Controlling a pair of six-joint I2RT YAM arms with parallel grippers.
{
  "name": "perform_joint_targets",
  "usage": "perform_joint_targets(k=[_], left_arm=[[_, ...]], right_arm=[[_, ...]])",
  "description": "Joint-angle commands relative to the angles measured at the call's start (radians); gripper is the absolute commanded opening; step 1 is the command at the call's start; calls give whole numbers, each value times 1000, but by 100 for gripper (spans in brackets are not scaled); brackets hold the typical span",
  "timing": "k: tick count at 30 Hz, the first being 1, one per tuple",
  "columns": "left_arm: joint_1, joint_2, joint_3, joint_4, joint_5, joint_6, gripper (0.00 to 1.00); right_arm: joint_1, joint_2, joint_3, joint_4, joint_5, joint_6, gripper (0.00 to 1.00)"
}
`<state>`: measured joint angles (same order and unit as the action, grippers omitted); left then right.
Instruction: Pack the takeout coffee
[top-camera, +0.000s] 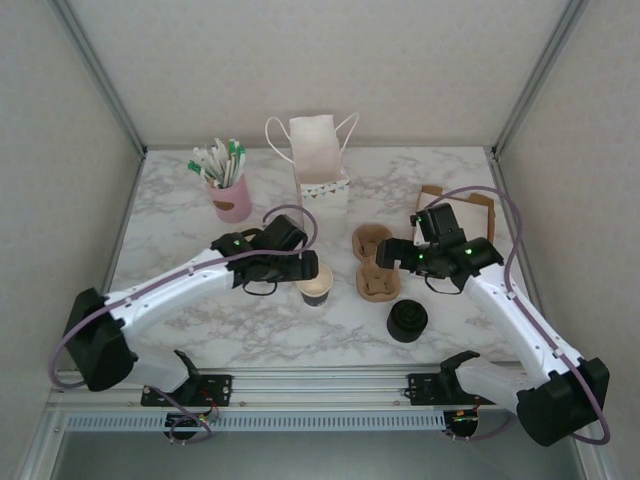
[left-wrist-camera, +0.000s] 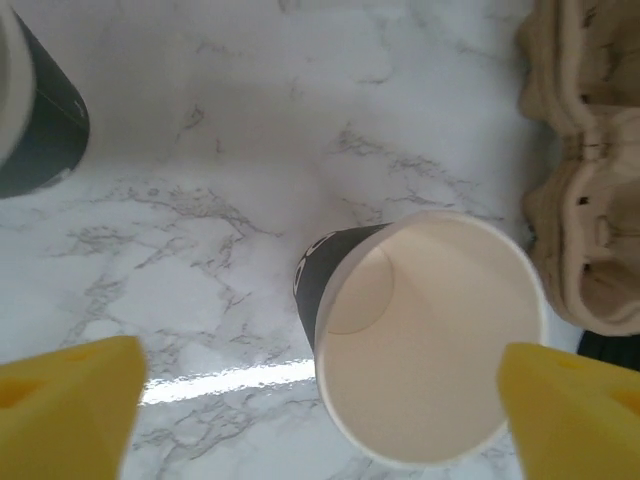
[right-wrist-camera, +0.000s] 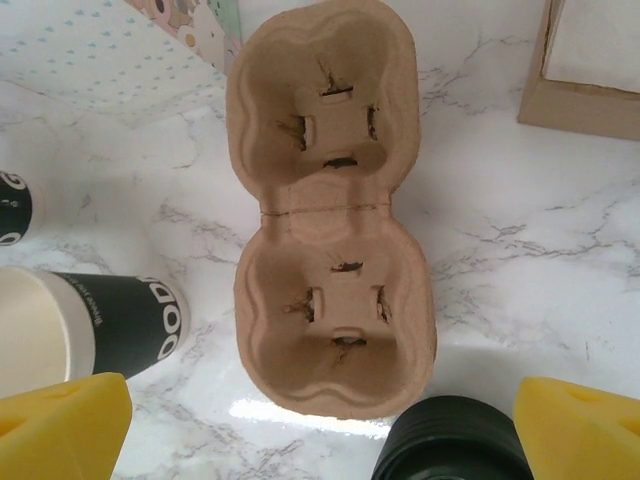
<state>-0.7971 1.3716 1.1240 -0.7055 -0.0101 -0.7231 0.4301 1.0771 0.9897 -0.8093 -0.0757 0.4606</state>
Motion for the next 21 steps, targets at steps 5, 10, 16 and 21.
perform_joint_targets(k=[5, 10, 16, 21], left_arm=[[-9, -292, -68, -36, -37, -65, 100], [-16, -511, -219, -13, -19, -119, 100], [-17, -736, -349, -2, -19, -169, 100], [-17, -846, -430, 30, -6, -201, 100]], right_arm=[[6, -149, 41, -139, -34, 63, 99], [7, -245, 57, -228, -63, 107, 99], [7, -297, 83, -338, -97, 139, 99], [6, -281, 100, -412, -61, 175, 99]])
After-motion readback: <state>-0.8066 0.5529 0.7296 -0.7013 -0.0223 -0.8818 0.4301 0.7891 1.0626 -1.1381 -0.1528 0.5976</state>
